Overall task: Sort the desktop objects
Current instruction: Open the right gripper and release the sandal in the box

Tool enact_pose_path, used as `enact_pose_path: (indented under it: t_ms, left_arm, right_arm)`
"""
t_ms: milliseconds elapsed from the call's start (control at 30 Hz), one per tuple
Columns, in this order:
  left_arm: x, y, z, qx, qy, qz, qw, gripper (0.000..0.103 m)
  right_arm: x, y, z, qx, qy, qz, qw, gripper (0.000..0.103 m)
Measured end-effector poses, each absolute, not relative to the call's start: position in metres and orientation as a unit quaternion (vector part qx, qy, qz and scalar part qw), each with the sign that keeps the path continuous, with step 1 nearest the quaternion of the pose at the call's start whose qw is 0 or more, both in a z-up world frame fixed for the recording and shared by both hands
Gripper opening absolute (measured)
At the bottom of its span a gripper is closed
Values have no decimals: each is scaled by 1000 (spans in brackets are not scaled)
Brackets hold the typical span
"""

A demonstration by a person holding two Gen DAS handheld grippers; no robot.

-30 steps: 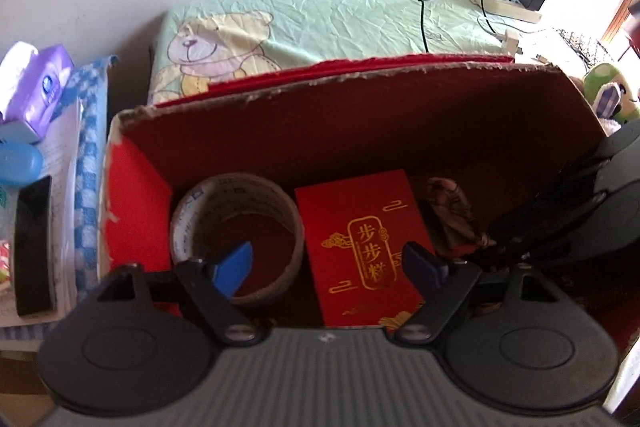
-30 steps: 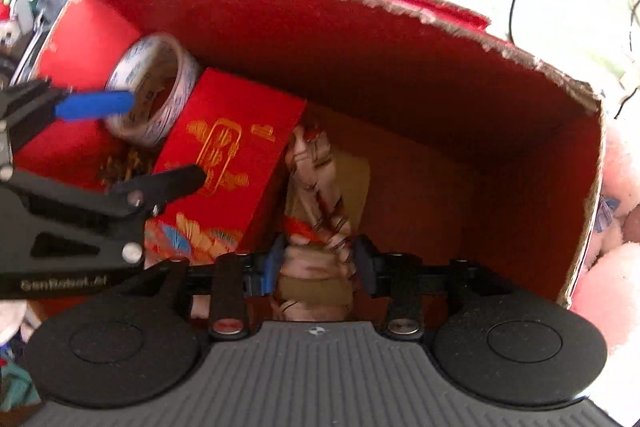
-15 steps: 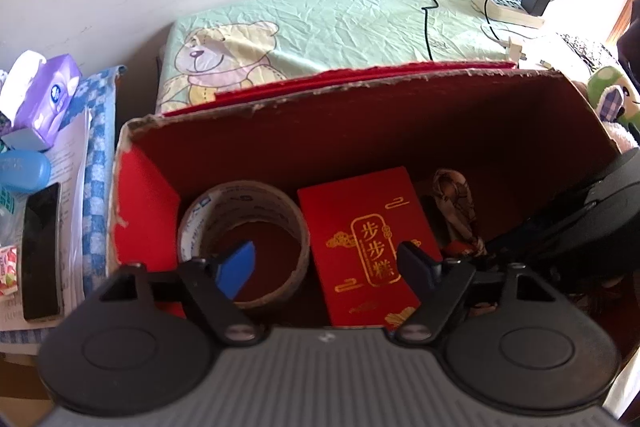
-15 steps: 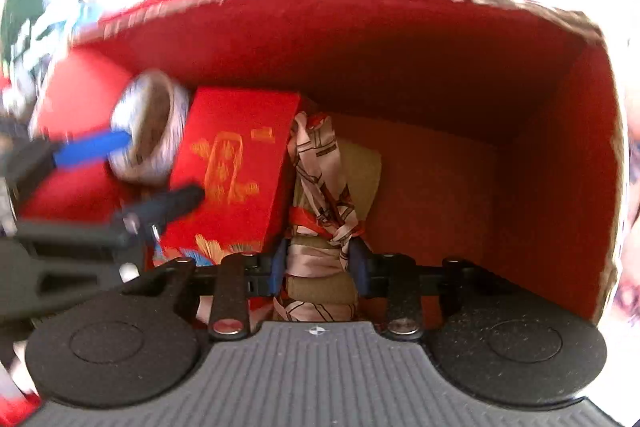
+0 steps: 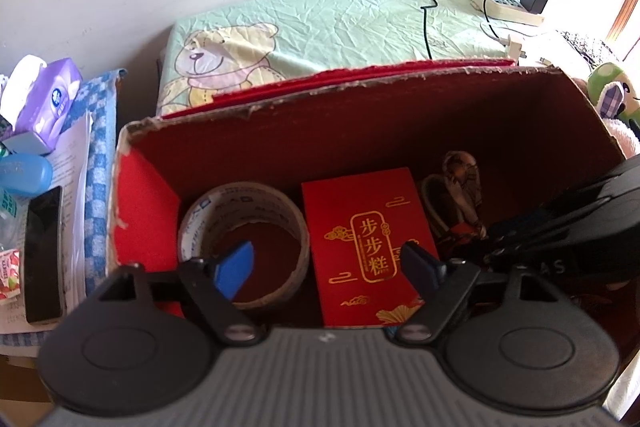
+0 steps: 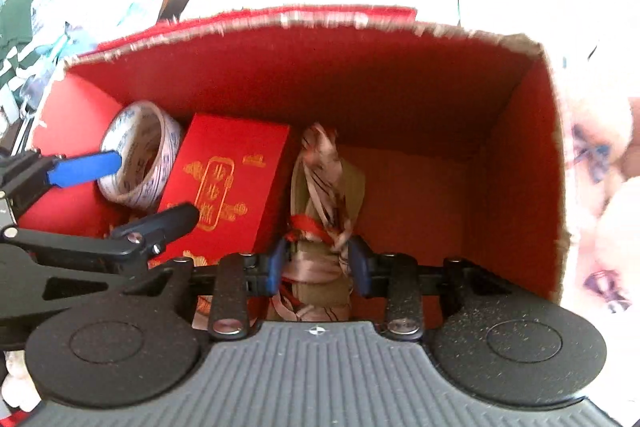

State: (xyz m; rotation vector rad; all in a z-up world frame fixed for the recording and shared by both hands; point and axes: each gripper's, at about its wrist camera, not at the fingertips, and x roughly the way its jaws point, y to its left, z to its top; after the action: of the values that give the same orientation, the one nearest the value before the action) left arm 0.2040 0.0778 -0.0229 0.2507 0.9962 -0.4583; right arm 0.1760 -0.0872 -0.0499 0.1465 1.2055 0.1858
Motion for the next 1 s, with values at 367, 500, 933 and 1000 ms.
enact_pose_path:
  t_ms: [367, 500, 933, 1000]
  left_arm:
    - [206, 76, -24, 125, 475, -214, 844, 83]
    - [206, 76, -24, 127, 476, -211, 844, 83]
    - [205, 75, -24, 133, 474, -198, 848, 81]
    - [204, 75, -24, 136, 471, -198, 849, 81]
  right_arm:
    - [178, -85, -35, 114, 478, 76, 868, 26]
    - [176, -91, -30, 121, 461, 66, 876, 17]
    - [173, -91, -29, 110, 450, 71, 883, 16]
    - [174, -91, -29, 106, 454, 69, 882, 16]
